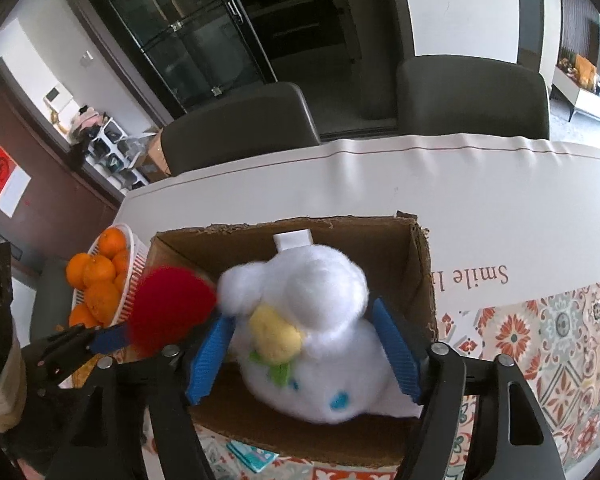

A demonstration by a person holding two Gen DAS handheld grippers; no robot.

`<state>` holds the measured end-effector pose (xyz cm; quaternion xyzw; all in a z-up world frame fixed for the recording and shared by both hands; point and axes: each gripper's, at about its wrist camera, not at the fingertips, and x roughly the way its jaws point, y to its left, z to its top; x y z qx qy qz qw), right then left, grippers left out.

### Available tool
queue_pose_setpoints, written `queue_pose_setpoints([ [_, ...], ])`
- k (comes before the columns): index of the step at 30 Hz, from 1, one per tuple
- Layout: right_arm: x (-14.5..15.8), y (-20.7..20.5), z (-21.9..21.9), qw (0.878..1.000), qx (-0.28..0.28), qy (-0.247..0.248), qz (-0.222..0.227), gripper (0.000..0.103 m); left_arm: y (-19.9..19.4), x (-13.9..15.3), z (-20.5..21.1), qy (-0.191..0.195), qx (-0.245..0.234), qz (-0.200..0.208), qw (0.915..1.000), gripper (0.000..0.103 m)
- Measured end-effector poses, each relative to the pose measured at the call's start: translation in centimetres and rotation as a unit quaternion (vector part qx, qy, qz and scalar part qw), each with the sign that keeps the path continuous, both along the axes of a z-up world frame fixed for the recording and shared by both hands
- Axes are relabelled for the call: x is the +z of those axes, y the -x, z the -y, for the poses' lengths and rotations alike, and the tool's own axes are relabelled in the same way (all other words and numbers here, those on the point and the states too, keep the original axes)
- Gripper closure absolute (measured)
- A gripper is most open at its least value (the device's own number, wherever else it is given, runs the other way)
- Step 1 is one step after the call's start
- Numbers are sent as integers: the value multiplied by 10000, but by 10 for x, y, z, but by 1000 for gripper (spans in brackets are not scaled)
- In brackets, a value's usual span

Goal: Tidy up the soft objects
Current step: 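Open left tool releasing the pompom while right tool releases the bunny into the box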

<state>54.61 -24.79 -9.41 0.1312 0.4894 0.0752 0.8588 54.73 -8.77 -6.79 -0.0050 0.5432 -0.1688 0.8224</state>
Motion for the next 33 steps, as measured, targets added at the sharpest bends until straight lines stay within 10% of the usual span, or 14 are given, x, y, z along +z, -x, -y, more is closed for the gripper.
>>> queue_pose_setpoints([
  [33, 36, 108, 15, 9879, -983, 1189, 136, 23, 80, 35, 10, -684, -423, 665, 9945, 38],
])
